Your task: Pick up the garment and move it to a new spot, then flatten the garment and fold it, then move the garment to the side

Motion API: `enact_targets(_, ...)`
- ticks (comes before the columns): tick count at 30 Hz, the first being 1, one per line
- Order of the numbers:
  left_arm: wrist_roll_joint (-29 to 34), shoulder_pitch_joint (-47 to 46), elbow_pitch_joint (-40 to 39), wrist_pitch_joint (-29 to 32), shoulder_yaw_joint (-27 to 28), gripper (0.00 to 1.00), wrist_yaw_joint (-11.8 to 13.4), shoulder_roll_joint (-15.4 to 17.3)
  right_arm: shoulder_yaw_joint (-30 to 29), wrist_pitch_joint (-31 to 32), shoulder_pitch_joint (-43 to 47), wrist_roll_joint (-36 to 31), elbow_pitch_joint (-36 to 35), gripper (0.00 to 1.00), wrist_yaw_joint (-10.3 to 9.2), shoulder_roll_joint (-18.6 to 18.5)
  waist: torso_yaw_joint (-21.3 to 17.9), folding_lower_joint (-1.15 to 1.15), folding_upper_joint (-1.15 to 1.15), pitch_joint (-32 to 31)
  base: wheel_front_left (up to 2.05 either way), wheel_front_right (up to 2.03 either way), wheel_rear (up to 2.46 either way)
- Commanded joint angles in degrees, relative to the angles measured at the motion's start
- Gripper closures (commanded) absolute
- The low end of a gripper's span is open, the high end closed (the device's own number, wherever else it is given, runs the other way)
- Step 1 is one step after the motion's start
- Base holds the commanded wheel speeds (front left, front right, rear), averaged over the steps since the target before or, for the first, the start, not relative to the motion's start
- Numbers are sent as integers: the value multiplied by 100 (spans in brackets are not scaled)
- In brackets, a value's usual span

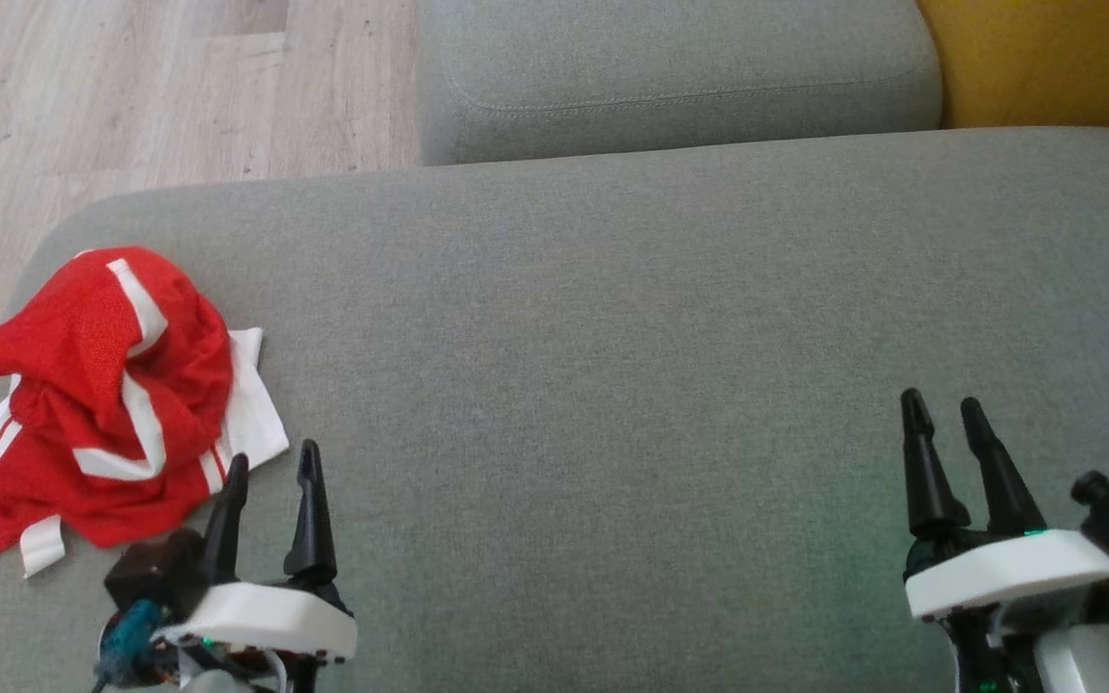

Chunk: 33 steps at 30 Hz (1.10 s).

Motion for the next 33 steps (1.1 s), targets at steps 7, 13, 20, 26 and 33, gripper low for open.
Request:
enact_targets(7, 586, -320, -200, -192, -55, 0, 182, 199, 168, -104, -82, -664, -324, 0, -3, -116, -14, 0, 0, -12, 0, 0, 0)
enact_targets(13, 929, -308, -142, -293, -141, 0, 271, 233, 195, -106, -42, -1061, -365, 0, -3, -99, -11, 0, 0, -17, 0, 0, 0)
enact_targets(20, 1217, -246, 11, -410, -160, 0, 318, 212, 208, -109, 12, -1477, -415, 0, -4, -48, -7, 0, 0, -21, 0, 0, 0)
enact_targets(26, 1368, -210, 159, -494, -144, 0, 290, 155, 217, -123, 43, -1739, -445, 0, -4, -3, -9, 0, 0, -22, 0, 0, 0)
enact_targets(33, 1627, -188, 414, -612, -116, 0, 250, 75, 205, -164, 123, -2076, -469, 0, -4, 64, -17, 0, 0, -36, 0, 0, 0)
